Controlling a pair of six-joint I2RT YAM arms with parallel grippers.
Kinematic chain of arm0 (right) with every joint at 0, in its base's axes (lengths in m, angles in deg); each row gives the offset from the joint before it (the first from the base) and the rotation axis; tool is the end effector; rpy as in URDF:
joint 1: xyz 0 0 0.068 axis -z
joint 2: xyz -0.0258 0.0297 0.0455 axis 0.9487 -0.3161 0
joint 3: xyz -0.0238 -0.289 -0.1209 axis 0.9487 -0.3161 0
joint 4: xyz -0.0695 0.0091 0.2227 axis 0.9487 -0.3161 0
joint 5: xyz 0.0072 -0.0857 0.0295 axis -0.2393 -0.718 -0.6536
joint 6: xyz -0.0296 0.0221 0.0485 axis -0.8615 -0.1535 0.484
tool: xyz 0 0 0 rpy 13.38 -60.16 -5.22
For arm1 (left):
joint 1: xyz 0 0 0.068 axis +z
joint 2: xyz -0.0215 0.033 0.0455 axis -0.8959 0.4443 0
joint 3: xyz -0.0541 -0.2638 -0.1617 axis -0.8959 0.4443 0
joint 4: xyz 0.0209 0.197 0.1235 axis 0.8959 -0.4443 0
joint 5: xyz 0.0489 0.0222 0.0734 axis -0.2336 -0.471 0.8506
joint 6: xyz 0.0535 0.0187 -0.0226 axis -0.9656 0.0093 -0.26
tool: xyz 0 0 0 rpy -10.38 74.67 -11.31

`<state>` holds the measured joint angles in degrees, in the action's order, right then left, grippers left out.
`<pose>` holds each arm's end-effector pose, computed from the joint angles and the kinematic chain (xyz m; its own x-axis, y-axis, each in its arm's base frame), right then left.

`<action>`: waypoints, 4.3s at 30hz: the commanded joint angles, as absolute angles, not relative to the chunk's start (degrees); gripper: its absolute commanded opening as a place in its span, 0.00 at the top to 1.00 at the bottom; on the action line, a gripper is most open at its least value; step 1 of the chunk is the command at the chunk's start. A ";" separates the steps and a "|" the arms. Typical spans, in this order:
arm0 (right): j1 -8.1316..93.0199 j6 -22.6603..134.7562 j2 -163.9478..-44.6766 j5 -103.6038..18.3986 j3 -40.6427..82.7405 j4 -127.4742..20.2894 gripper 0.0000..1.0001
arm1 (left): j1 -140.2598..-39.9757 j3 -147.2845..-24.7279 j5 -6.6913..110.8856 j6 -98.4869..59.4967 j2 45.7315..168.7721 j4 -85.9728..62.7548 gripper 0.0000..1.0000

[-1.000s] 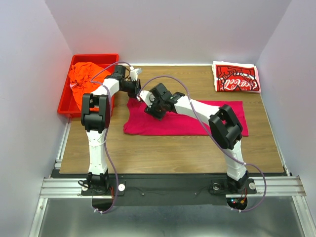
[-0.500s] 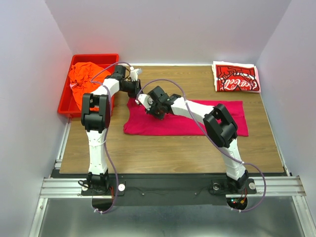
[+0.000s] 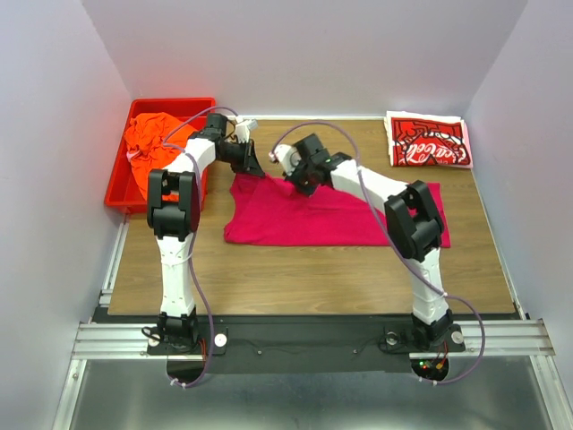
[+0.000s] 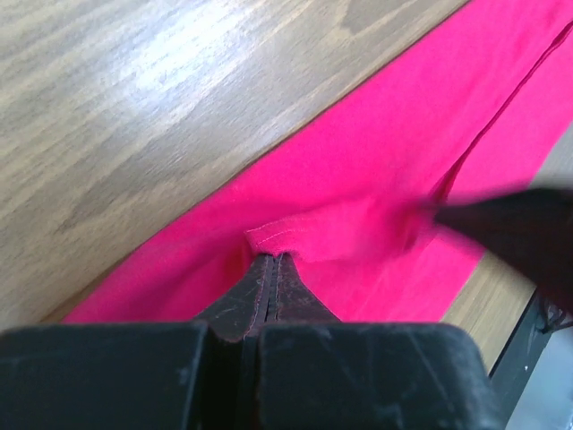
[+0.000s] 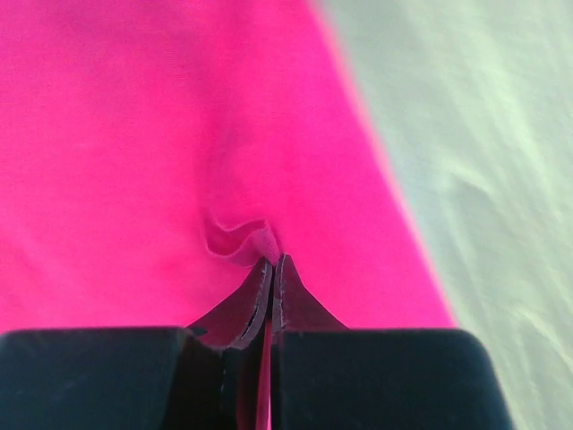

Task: Fold and stack the t-shirts
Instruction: Fold the tshirt

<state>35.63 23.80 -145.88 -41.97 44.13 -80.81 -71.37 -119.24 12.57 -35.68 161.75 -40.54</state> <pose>0.3847 0.2870 0.2458 -0.2937 -0.7379 -0.6076 -0.8627 0.4784 -0.1640 0.4933 -0.1011 0.2324 -0.7270 0.1533 -0.6693 0.6095 0.5928 -0.5263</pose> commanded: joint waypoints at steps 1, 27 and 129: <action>40.28 26.12 -143.55 -36.80 48.24 -78.93 0.99 | -70.91 -120.28 11.67 -38.28 159.38 -42.36 1.00; 43.53 30.69 -143.73 -24.67 45.97 -78.05 0.99 | -70.74 -105.53 12.90 -46.19 145.06 -45.35 1.00; 53.99 29.89 -123.06 -16.04 21.44 -101.52 0.53 | -84.80 -156.14 45.86 -38.81 178.56 -47.32 0.84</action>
